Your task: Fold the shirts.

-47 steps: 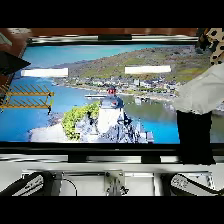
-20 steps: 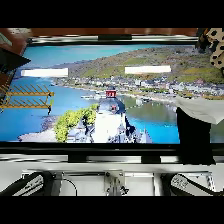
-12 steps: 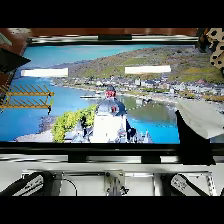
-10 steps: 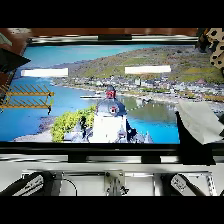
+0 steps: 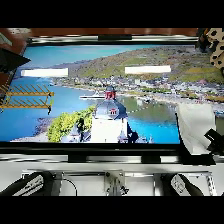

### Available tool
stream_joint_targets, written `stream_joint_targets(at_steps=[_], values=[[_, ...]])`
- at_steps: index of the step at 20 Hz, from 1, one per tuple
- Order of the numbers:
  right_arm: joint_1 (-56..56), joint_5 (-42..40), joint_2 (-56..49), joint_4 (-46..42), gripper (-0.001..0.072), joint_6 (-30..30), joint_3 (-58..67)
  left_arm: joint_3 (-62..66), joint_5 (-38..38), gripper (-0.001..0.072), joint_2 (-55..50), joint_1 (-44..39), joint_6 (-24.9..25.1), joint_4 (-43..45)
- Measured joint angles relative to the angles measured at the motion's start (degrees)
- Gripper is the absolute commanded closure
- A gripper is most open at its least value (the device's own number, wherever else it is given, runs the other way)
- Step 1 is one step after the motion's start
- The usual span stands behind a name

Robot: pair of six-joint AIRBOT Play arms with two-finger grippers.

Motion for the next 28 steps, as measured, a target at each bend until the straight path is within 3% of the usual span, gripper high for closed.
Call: stream_joint_targets(at_steps=[4,5,6,11,15,20,21,22,23,24,28], values=[[0.0,-1.4,0.2,-1.9,0.0616,0.8,-1.1,0.0,0.0,0.0673,0.0,0.0,0.0,-0.7],[0.0,-1.4,0.2,-2.3,0.0393,0.9,-1.2,0.0,0.0,0.0673,0.0,0.0,0.0,-0.8],[0.0,-1.2,0.2,-2.7,0.0230,0.9,-1.3,0.0,0.0,0.0673,0.0,0.0,0.0,-0.9],[0.0,5.5,0.2,-4.9,0.0204,-4.2,0.3,0.0,0.1,0.0673,-0.3,0.0,1.2,-1.2],[0.0,7.8,0.2,-6.8,0.0205,-9.3,11.2,0.0,0.2,0.0674,-1.4,0.0,3.0,-1.2],[8.3,-10.6,-1.5,0.5,0.0201,-12.7,29.2,0.0,2.0,0.0677,-5.9,-4.2,7.1,3.4],[12.0,-13.5,-2.7,2.1,0.0097,-12.9,31.4,0.1,2.9,0.0675,-7.1,-7.0,8.0,7.7],[16.5,-16.0,-4.4,3.4,0.0044,-13.0,33.1,0.2,3.5,0.0627,-8.5,-10.2,7.8,13.8],[21.6,-16.7,-7.0,4.6,0.0044,-12.5,34.4,0.3,3.7,0.0263,-10.0,-13.8,5.3,21.1],[25.2,-15.9,-9.4,5.3,0.0045,-11.8,35.2,0.5,3.4,0.0107,-11.3,-16.7,3.1,26.4],[33.7,-8.8,-17.9,8.6,0.0044,-10.1,36.7,0.7,-3.7,0.0112,-15.8,-25.3,-3.3,38.2]])
